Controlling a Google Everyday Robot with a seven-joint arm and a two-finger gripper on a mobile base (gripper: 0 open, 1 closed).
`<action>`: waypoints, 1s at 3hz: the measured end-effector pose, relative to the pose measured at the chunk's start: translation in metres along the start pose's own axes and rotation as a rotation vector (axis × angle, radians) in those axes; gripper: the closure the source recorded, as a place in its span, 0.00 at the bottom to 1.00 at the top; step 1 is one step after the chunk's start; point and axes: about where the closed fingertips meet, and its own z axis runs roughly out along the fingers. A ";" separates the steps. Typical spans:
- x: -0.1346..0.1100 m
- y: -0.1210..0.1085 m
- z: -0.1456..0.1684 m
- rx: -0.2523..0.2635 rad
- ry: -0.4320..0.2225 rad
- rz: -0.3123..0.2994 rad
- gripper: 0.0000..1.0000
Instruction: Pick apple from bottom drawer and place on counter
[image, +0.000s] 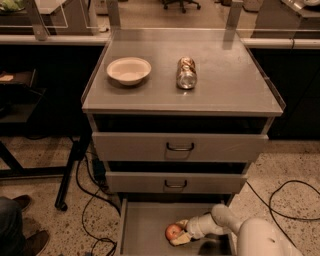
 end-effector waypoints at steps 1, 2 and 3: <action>-0.023 0.009 -0.016 0.009 -0.028 -0.018 1.00; -0.060 0.027 -0.050 0.057 -0.064 -0.023 1.00; -0.088 0.046 -0.089 0.130 -0.084 0.000 1.00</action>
Offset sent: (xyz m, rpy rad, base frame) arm -0.0146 0.0010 0.1520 0.0614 -0.0906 -0.0843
